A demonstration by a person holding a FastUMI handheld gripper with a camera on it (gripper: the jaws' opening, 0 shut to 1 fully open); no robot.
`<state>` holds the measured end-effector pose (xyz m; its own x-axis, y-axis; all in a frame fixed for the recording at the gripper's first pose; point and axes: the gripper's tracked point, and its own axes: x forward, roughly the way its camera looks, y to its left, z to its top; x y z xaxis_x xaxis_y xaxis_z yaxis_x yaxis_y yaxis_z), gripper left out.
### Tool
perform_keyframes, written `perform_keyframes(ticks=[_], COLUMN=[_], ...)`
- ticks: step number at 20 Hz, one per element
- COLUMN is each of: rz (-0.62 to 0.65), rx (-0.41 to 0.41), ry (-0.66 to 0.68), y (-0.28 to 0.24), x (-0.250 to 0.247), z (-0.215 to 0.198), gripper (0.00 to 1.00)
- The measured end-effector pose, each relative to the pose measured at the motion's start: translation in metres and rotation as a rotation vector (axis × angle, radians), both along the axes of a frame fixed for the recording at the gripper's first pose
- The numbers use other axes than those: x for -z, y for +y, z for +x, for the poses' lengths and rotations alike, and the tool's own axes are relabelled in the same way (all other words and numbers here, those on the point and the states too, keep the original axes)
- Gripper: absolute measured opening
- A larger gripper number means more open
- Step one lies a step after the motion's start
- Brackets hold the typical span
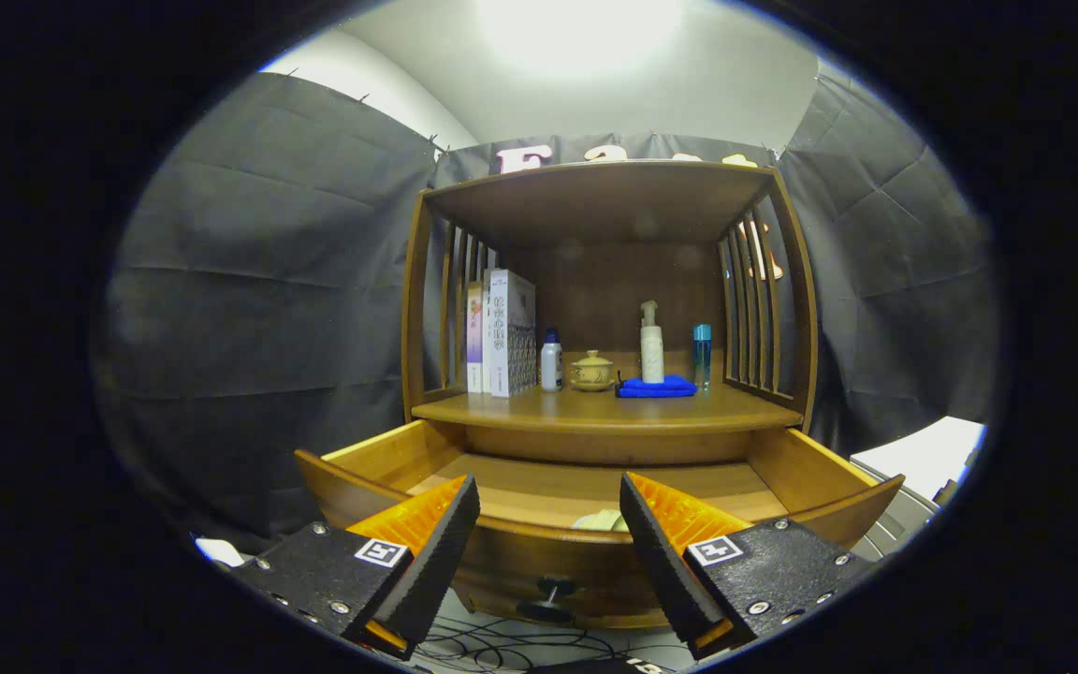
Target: Pull open the drawer, take out the items inside it, and place them on the countertop above the cabinet.
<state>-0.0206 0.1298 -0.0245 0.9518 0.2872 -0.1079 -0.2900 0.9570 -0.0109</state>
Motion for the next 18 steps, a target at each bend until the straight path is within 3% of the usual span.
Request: perform_keyframes(ticks=[9,13,18], rz=[0.04,0.019,-0.035], rx=[-0.011,-0.031,0.012], ry=[0.157,0.308,0.455], y=[0.002,0.003,-0.013], x=[-0.008,0.018,0.057], z=[0.061,0.09,0.116], gripper=[0.94,0.93,0.93])
